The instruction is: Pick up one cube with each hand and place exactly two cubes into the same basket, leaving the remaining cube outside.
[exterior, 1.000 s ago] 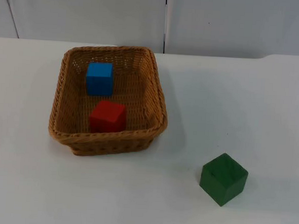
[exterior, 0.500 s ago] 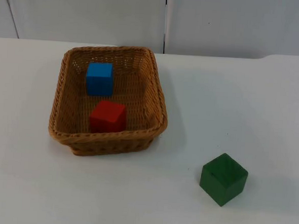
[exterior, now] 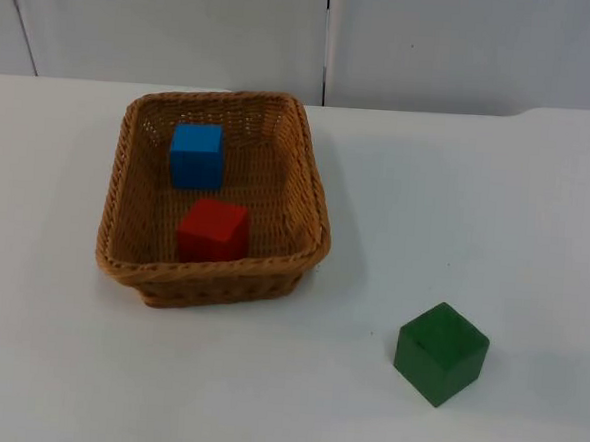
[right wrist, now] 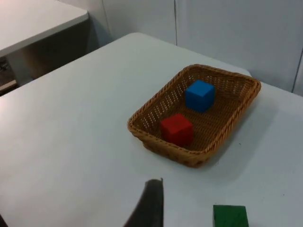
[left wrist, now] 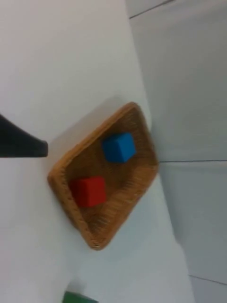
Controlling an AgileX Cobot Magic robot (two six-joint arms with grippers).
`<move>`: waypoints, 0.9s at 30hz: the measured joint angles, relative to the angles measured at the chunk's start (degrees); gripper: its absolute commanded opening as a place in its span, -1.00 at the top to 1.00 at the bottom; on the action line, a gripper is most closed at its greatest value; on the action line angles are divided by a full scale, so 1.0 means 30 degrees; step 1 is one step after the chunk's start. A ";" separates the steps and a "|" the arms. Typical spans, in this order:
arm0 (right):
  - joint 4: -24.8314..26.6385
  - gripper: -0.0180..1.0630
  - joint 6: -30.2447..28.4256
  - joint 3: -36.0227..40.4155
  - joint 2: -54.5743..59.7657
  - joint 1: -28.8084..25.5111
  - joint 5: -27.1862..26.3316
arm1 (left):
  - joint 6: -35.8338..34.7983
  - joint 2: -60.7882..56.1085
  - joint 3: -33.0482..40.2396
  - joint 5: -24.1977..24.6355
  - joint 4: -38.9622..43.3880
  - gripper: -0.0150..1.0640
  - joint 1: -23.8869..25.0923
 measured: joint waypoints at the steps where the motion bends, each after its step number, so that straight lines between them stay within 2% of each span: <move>1: -0.0029 -0.50 0.0081 0.0223 -0.0499 0.0000 0.0190 | 0.0000 0.0000 0.0241 0.0138 0.0000 -0.68 0.0000; 7: -0.0029 -0.50 0.0240 0.0554 -0.2686 0.0000 0.1746 | 0.0000 0.0000 0.1056 0.0857 0.0000 -0.68 0.0000; 14: -0.0293 -0.50 0.0281 0.0554 -0.4527 0.0000 0.3492 | 0.0146 0.0000 0.1187 0.0929 0.0036 -0.68 0.0000; 19: -0.2655 -0.50 0.2473 0.0554 -0.6073 0.0000 0.5468 | 0.0451 0.0000 0.1457 0.1090 0.0036 -0.68 0.0000; 23: -0.4010 -0.50 0.3851 0.0836 -0.7061 0.0000 0.6330 | 0.0451 0.0000 0.1457 0.1090 0.0036 -0.68 0.0000; 27: -0.4513 -0.50 0.4470 0.0849 -0.7844 0.0000 0.6606 | 0.0451 0.0000 0.1457 0.1090 0.0036 -0.68 0.0000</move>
